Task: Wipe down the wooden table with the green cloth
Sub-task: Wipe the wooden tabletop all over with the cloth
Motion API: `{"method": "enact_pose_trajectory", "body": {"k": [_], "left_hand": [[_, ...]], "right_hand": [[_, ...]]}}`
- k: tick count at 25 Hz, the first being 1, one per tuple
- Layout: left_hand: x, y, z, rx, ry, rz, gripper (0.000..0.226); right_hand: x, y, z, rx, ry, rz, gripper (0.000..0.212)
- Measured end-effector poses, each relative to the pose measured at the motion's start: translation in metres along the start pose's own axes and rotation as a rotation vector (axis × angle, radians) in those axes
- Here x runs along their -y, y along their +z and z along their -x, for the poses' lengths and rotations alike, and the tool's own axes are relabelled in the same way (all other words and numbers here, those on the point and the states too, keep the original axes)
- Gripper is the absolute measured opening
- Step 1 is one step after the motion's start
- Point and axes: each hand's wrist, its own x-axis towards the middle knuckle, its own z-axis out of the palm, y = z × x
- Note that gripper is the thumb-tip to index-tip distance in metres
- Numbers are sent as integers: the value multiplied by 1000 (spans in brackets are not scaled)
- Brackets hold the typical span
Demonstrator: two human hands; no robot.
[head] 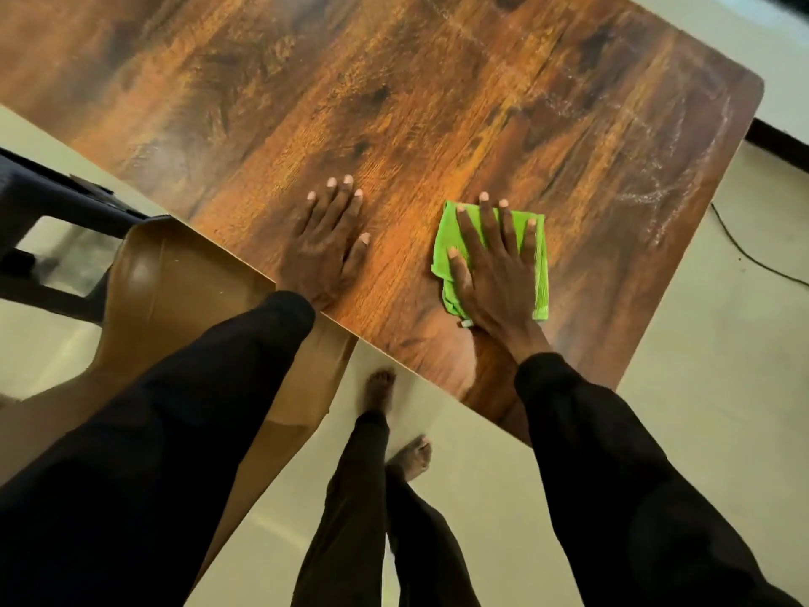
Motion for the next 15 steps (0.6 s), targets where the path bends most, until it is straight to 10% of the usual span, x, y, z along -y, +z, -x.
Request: {"method": "enact_pose_trajectory", "body": {"k": [7,15], "left_hand": [[5,2,0,-1,13,32,60],[4,0,3,-43,7,68,57]], "right_hand": [[44,22,51,84,-286,22,68],[49,8,-20,15,-34,26,67]]}}
